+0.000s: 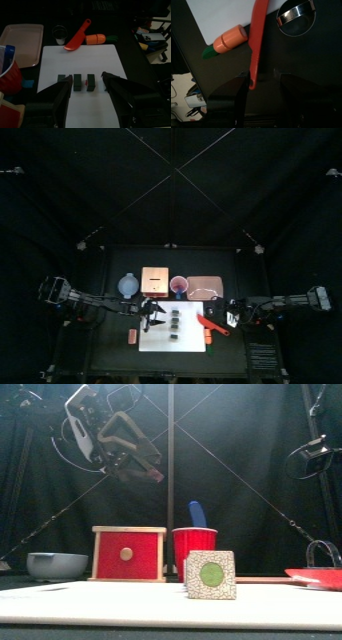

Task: Place sushi on board then cut the sushi with the knife then place the pieces on the plate
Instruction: Place the 4 sushi pieces on the plate

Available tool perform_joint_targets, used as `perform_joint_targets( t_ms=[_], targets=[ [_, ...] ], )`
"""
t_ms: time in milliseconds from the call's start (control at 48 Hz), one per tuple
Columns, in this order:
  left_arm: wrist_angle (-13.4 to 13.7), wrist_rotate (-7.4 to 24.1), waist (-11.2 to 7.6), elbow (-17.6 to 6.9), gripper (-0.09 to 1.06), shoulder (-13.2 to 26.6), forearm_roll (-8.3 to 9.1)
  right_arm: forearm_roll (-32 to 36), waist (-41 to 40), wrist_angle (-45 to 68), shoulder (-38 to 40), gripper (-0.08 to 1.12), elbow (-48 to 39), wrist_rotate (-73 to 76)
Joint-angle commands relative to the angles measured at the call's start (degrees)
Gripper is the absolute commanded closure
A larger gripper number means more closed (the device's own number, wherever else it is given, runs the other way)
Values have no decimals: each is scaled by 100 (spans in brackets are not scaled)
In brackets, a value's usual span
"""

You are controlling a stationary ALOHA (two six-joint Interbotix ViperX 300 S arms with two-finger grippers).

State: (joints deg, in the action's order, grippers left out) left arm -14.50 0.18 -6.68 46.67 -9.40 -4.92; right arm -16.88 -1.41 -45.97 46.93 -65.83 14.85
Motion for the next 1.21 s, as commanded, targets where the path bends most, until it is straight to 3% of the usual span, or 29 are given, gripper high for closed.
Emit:
perform_joint_targets(
  t_ms=[21, 125, 333, 625, 938, 1208],
  targets=[
    [-35, 0, 35, 0, 11, -26, 0, 132, -114, -26, 0, 25, 264, 9],
    [-62, -18, 70, 88, 11, -44, -18, 352, -167, 185, -53, 25, 510, 9],
    [-97, -9, 105, 290, 11, -44, -237, 1151, -167, 1204, -466, 24, 1037, 9],
    [-97, -9, 272, 606, 11, -53, -457, 1740, 0, 2944, -1811, 24, 1459, 9],
    [-97, 18, 466, 782, 11, -70, -457, 1837, 132, 3604, -3357, 24, 2127, -9],
    [-70, 9, 475, 870, 11, -88, -439, 1969, 97, 3586, -4271, 23, 2716, -9]
  ],
)
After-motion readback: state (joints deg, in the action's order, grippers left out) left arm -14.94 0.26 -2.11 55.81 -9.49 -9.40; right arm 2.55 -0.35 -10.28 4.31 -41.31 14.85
